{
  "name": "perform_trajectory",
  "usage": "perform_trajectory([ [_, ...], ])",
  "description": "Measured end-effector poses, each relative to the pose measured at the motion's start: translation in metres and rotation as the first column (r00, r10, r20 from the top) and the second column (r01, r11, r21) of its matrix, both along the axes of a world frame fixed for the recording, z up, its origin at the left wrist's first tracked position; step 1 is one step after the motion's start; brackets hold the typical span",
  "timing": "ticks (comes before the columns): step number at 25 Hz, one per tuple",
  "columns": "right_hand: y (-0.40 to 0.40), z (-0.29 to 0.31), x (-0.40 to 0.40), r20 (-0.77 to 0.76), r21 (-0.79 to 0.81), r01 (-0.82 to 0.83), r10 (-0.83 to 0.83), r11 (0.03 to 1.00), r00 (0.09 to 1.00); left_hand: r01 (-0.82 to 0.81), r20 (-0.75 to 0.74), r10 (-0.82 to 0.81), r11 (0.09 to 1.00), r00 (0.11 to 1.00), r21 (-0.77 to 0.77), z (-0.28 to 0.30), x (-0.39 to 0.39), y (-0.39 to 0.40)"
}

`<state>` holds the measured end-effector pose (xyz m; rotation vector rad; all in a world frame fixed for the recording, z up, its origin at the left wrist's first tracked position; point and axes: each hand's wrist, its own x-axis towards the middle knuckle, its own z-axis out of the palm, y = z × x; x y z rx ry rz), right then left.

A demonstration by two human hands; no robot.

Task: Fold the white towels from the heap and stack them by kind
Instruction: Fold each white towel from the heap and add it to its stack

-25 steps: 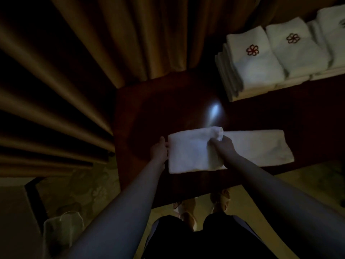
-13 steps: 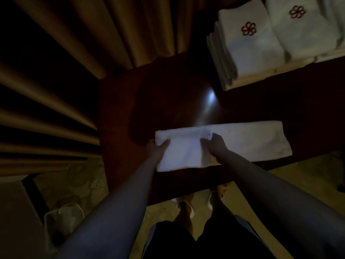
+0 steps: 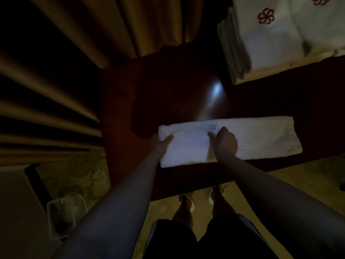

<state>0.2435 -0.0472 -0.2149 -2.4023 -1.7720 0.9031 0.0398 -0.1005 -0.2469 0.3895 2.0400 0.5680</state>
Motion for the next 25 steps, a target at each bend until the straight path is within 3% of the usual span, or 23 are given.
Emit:
perform_trajectory([
  [3,0.002,0.004,-0.008,-0.007,-0.032,0.001,-0.001,0.999,1.0,-0.066,0.068,0.064,0.997,0.996,0.029,0.004,-0.003,-0.003],
  [7,-0.006,0.019,-0.025,-0.182,-0.13,0.105,-0.128,0.986,0.975,-0.197,0.179,0.187,0.98,0.966,0.039,0.018,-0.014,-0.022],
  [10,-0.022,0.035,-0.043,-0.322,-0.126,-0.024,-0.018,0.992,0.946,-0.323,0.239,0.291,0.941,0.926,0.103,0.042,-0.016,-0.026],
  [13,-0.037,0.054,-0.065,-0.512,-0.061,-0.161,0.108,0.985,0.852,-0.354,0.332,0.28,0.916,0.901,0.188,0.072,-0.007,-0.02],
  [16,-0.043,0.079,-0.079,-0.658,-0.141,-0.135,0.009,0.981,0.753,-0.268,0.353,0.169,0.929,0.92,0.254,0.097,0.006,-0.016],
  [18,-0.041,0.086,-0.073,-0.652,-0.138,-0.094,-0.019,0.986,0.758,-0.224,0.395,0.102,0.935,0.913,0.276,0.11,0.018,-0.016],
  [21,-0.033,0.093,-0.051,-0.522,-0.017,-0.019,0.007,1.0,0.853,-0.178,0.466,0.021,0.938,0.885,0.297,0.12,0.04,-0.013],
  [25,-0.023,0.109,-0.006,-0.504,0.01,0.139,-0.115,0.99,0.856,-0.03,0.364,-0.07,0.965,0.929,0.26,0.124,0.063,0.0],
])
